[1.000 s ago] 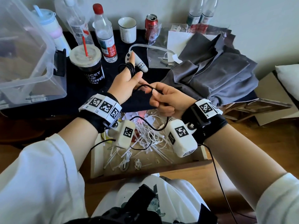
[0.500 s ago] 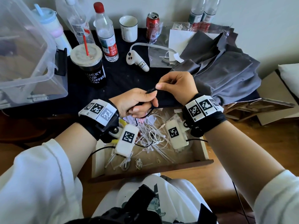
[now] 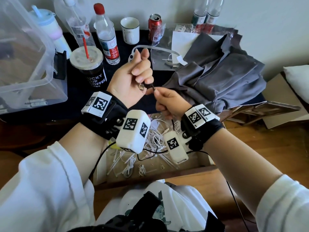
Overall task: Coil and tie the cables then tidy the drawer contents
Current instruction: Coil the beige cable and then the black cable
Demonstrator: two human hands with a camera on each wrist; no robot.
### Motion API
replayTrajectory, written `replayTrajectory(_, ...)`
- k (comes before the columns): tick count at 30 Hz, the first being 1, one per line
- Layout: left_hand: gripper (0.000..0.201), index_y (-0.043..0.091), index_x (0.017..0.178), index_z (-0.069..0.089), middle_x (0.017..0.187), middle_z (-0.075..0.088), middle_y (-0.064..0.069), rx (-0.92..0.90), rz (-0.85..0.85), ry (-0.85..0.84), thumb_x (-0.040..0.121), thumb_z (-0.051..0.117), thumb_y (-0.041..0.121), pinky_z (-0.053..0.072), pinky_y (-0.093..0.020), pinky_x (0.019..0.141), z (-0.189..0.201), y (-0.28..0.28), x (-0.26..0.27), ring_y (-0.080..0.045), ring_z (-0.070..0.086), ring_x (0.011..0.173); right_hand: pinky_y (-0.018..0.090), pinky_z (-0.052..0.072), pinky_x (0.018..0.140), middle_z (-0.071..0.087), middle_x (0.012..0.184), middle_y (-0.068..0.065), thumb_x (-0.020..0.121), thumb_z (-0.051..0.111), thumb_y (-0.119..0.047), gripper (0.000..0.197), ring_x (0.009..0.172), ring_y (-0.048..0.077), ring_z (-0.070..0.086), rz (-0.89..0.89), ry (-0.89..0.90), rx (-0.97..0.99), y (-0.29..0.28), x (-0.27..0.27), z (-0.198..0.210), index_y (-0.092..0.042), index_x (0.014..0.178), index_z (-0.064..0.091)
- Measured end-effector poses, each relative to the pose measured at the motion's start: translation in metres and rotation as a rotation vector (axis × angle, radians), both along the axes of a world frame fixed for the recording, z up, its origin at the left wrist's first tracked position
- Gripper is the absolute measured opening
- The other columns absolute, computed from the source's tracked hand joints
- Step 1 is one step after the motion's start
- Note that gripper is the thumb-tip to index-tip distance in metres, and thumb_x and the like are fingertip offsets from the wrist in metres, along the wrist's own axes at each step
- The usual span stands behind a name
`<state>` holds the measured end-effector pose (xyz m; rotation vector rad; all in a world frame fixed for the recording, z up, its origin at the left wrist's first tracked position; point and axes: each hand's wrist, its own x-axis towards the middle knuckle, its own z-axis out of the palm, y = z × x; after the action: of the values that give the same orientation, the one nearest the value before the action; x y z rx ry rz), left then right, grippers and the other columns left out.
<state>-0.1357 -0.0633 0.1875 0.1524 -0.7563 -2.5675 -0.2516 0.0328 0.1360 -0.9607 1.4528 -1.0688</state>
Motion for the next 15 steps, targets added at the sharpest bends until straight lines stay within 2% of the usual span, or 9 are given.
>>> replayTrajectory(2,0.031,0.011,0.106,0.049,0.045,0.044,0.008,-0.155,0.194,-0.140,0.103,0.021,0.021,0.044,-0.017,0.054,0.003,-0.003,-0.005,-0.003,0.041,0.042,0.013,0.022,0.030,0.032,0.042,-0.011,0.103,0.032,-0.021,0.027,0.031,-0.001,0.024,0.080,0.119,0.030,0.007,0.007,-0.006,-0.016,0.111,0.057)
replayTrajectory(3,0.032,0.009,0.117,0.046,0.047,0.046,0.009,-0.204,0.245,-0.197,0.104,0.018,0.019,0.046,-0.017,0.057,0.002,-0.005,-0.006,-0.004,0.044,0.044,0.010,0.024,0.033,0.034,0.037,-0.013,0.102,0.033,-0.019,0.028,0.029,0.001,0.029,0.107,0.208,0.029,0.009,0.009,-0.008,-0.011,0.114,0.057)
replayTrajectory(5,0.035,0.007,0.136,0.032,0.049,0.049,0.010,-0.268,0.286,-0.303,0.104,0.021,0.013,0.048,-0.019,0.063,-0.004,-0.008,-0.005,-0.005,0.048,0.048,0.010,0.032,0.045,0.046,0.040,-0.019,0.101,0.038,-0.017,0.026,0.036,0.000,0.041,0.127,0.414,-0.010,0.008,0.011,-0.007,-0.009,0.104,0.062)
replayTrajectory(7,0.036,0.008,0.138,0.030,0.050,0.053,0.008,-0.316,0.297,-0.392,0.103,0.024,0.009,0.049,-0.022,0.065,-0.014,-0.009,-0.002,-0.006,0.051,0.050,0.016,0.036,0.060,0.054,0.055,-0.019,0.097,0.048,-0.023,0.022,0.050,-0.002,0.046,0.128,0.574,-0.056,0.005,0.007,-0.003,-0.015,0.091,0.067)
replayTrajectory(9,0.038,0.006,0.140,0.029,0.053,0.060,0.005,-0.328,0.291,-0.457,0.102,0.027,0.007,0.052,-0.024,0.064,-0.022,-0.010,0.001,-0.008,0.056,0.051,0.021,0.040,0.069,0.060,0.069,-0.014,0.093,0.056,-0.025,0.018,0.062,-0.001,0.051,0.134,0.643,-0.073,0.003,0.003,0.000,-0.016,0.086,0.070)
replayTrajectory(12,0.047,0.004,0.147,0.016,0.062,0.069,-0.002,-0.372,0.226,-0.560,0.103,0.030,0.010,0.055,-0.024,0.064,-0.030,-0.011,0.004,-0.011,0.067,0.059,0.028,0.044,0.076,0.066,0.081,-0.002,0.088,0.062,-0.023,0.015,0.076,0.012,0.058,0.128,0.709,-0.118,0.002,0.001,0.005,-0.013,0.091,0.073)
replayTrajectory(15,0.054,0.007,0.149,0.005,0.067,0.072,-0.003,-0.423,0.156,-0.672,0.103,0.032,0.012,0.057,-0.025,0.068,-0.036,-0.008,0.004,-0.011,0.069,0.064,0.027,0.041,0.075,0.057,0.080,-0.005,0.085,0.067,-0.019,0.013,0.079,0.010,0.053,0.118,0.770,-0.197,0.002,0.003,0.009,-0.010,0.092,0.074)
